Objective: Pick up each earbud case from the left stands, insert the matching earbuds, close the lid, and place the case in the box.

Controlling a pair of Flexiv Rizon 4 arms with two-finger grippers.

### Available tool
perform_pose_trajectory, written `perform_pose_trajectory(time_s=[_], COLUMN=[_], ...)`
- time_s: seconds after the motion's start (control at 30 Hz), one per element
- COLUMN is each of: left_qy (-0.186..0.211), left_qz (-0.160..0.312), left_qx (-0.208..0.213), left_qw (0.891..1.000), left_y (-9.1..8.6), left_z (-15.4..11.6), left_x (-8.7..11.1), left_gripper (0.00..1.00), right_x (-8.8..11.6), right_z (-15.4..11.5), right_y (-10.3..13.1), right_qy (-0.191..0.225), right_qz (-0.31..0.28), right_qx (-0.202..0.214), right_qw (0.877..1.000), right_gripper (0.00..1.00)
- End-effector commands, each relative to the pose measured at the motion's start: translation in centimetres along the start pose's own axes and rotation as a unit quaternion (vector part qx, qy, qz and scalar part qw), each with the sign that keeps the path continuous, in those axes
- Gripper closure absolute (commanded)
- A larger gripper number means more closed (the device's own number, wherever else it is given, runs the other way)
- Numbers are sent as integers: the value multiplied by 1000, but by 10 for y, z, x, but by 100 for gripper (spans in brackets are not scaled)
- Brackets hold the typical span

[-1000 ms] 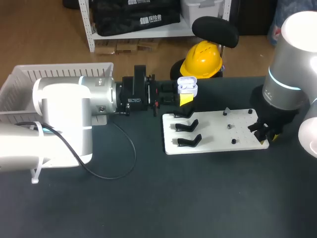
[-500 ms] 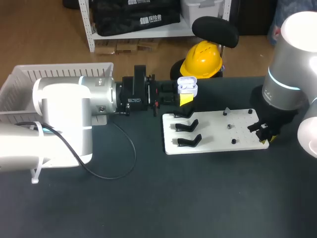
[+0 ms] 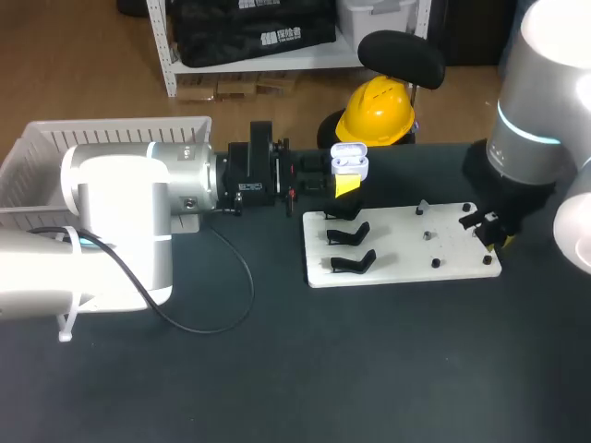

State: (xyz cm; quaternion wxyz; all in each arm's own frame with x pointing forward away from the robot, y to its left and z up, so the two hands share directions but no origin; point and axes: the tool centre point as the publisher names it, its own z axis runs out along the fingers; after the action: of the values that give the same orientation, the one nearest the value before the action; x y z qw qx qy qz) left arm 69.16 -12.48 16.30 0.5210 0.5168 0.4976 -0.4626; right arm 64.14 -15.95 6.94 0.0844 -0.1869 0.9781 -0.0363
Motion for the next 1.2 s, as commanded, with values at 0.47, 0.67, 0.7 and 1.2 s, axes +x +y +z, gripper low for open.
perform_pose_trajectory(time_s=[0.47,0.67,0.7,1.2], left_qy=[-3,-3,-3,-3], left_qz=[3,3,3,3], left_qx=[-5,-5,-5,-5], left_qw=[1000,1000,1000,1000], left_y=[-3,-3,-3,-3], left_z=[0,0,0,0], left_x=[1,1,1,1], left_gripper=[100,100,100,100], right_x=[-13,-13,-13,-36], right_z=[-130,-130,-130,-146], right_y=[36,36,36,47], right_qy=[30,30,30,37], right_qz=[-2,-2,-2,411], right_qx=[-15,-15,-15,12], right_qw=[999,999,999,911], right_gripper=[100,100,100,100])
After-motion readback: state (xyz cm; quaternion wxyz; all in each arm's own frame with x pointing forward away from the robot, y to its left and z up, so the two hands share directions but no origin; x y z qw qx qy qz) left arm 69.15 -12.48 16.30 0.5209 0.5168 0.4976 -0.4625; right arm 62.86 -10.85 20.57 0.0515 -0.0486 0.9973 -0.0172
